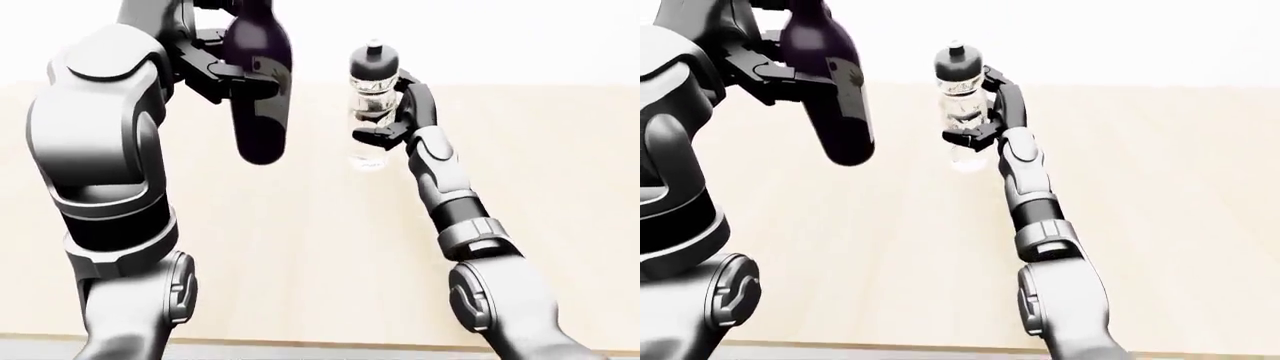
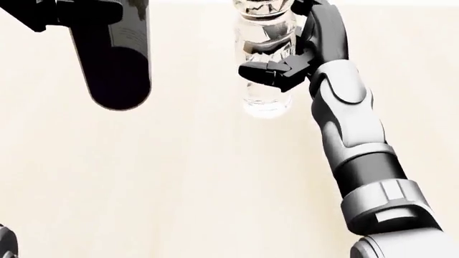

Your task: Move the drinks to the dining counter.

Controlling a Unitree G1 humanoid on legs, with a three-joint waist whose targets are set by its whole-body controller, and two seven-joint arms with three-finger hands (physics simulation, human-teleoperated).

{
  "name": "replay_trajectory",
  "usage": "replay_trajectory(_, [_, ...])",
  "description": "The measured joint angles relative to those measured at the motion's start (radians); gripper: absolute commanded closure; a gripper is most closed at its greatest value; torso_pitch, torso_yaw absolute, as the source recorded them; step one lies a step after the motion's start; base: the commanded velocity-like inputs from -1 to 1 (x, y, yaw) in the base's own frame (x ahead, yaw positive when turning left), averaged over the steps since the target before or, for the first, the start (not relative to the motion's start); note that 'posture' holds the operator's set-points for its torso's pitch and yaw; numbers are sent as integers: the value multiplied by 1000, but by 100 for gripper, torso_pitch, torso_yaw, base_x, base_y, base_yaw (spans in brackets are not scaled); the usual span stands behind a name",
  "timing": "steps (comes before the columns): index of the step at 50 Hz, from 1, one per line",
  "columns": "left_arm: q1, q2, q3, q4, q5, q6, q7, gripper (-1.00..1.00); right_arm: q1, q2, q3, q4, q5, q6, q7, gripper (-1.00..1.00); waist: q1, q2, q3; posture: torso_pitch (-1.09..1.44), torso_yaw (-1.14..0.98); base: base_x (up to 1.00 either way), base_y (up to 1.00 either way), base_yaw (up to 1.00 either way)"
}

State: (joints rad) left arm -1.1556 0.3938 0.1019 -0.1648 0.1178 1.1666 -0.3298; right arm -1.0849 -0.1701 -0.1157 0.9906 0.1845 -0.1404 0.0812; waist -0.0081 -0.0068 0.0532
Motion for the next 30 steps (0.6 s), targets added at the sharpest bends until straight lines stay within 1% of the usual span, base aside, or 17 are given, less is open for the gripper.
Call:
replay_trajectory(2, [3, 0, 1, 1, 2, 1, 1, 100, 0, -1, 0, 6, -5, -7, 8, 60, -1, -1, -2, 0, 0, 0, 0, 0])
replay_trajectory(3, [3, 0, 0, 2, 2, 2, 2, 100, -1, -1, 0, 11, -7, -13, 11, 53, -2, -2, -2, 0, 0, 0, 0, 0])
replay_trajectory(6, [0, 2, -1, 5, 2, 4, 1, 100, -4, -1, -4, 27, -9, -26, 17, 11, -3, -3, -4, 0, 0, 0, 0, 0])
replay_trajectory(9, [-1, 3, 0, 2, 2, 4, 0, 100, -1, -1, -5, 34, -10, -31, 19, 7, -4, -3, -5, 0, 0, 0, 0, 0])
replay_trajectory(20, [-8, 5, -2, -19, -1, 15, -7, 100, -8, -5, -12, 65, -20, -79, 1, 7, 2, -2, -6, 0, 0, 0, 0, 0])
replay_trajectory(22, [-6, 6, -1, -17, 0, 15, -7, 100, -8, -6, -13, 67, -21, -85, 1, -3, 3, -3, -7, 0, 0, 0, 0, 0])
replay_trajectory(23, [-5, 7, 0, -17, 1, 17, -7, 100, -7, -6, -13, 66, -22, -87, 2, -13, 3, -4, -8, 0, 0, 0, 0, 0])
replay_trajectory(30, [-2, 8, 2, -12, 5, 14, -5, 100, 3, -8, -5, 85, -39, -89, 6, -40, 3, -9, -10, 0, 0, 0, 0, 0])
